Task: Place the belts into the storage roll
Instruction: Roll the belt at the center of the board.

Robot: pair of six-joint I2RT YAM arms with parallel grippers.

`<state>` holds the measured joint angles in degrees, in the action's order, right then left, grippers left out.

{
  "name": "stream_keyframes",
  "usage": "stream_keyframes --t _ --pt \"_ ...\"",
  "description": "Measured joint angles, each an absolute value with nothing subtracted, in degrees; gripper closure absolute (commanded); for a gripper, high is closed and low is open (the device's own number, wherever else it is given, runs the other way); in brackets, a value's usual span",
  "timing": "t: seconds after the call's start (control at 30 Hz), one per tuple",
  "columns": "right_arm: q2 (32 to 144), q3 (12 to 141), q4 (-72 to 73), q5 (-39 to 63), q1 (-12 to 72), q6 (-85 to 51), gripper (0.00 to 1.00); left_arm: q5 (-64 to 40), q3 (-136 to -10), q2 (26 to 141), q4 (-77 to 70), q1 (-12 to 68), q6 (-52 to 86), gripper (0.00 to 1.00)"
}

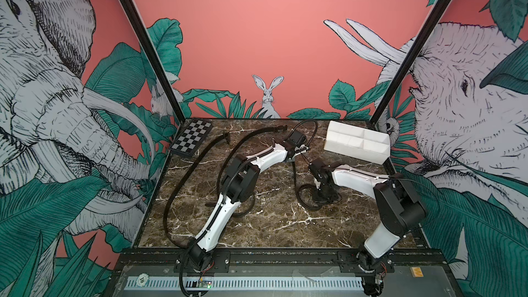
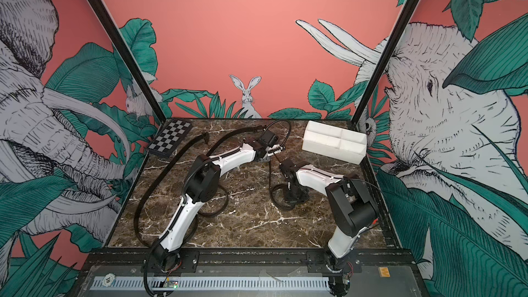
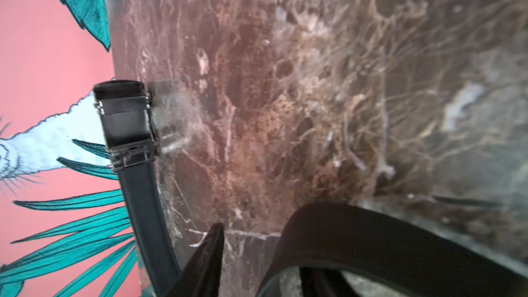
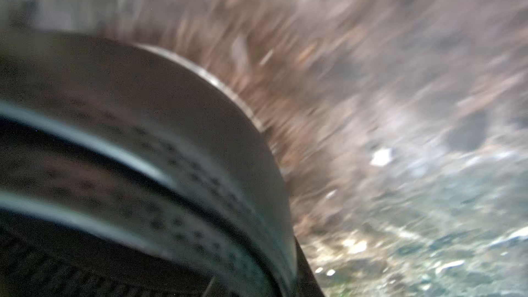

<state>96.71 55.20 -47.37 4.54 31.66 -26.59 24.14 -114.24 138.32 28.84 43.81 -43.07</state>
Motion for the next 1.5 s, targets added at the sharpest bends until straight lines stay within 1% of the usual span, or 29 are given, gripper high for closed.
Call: stream_keyframes --t 0.03,0.17,0.2,0.23,0.37,0.53,0.67,0.8,0.9,0.97,1.07,1.13,1.3,1.37,1.5 --pt "96.71 55.05 -47.92 4.84 32.38 -26.57 0.76 24.6 -111.94 137.53 27.46 43.79 -42.65 0.31" --pt "96.71 54.68 -49.6 5.8 33.67 -26.39 0.76 24.86 -103.18 131.15 24.53 43.29 -39.94 0.08" --pt "96.71 54.61 -49.89 5.98 33.74 -26.3 0.76 24.77 -101.12 129.49 24.03 43.27 -39.16 0.03" --pt "96.71 54.54 -50.09 6.09 33.8 -26.24 0.76 24.64 -99.7 128.35 23.73 43.18 -38.37 0.01" --pt "96.42 54.19 -50.37 6.28 33.98 -26.02 0.75 23.53 -94.63 122.91 22.72 42.7 -34.13 0.01" --pt "96.36 54.11 -50.48 6.28 34.2 -25.43 0.74 19.46 -89.43 115.96 22.74 42.68 -23.86 0.02" --pt "96.68 54.39 -50.46 6.31 34.22 -25.08 0.74 15.81 -83.68 109.67 22.85 42.68 -11.29 0.05" --pt "96.75 54.48 -50.41 6.42 34.24 -25.02 0.73 13.91 -76.14 103.9 22.41 42.13 4.6 0.07" --pt "96.75 54.43 -50.37 6.46 34.24 -25.02 0.73 12.25 -69.43 100.31 21.78 39.42 15.35 0.06" --pt "96.75 54.41 -50.35 6.46 34.24 -25.02 0.73 9.08 -65.32 99.02 19.33 35.59 21.76 0.04" --pt "96.75 54.37 -50.28 6.46 34.26 -24.84 0.73 4.21 -62.5 100.05 14.85 30.24 27.81 0.03" --pt "96.75 54.37 -50.26 6.46 34.26 -24.8 0.73 0.89 -62.63 102.65 10.57 28.34 30.57 0.05" --pt "96.73 54.33 -50.24 6.44 34.44 -24.71 0.73 -8.47 -66.35 111.77 -2.09 29.28 36.18 0.13" --pt "96.73 54.33 -50.22 6.39 34.5 -24.6 0.73 -10.87 -69.32 114.96 -4.97 30.15 37.28 0.14" --pt "96.92 54.5 -50.3 6.33 34.72 -24.4 0.72 -14.92 -80.51 123.13 -5.39 33.08 37.69 0.14"
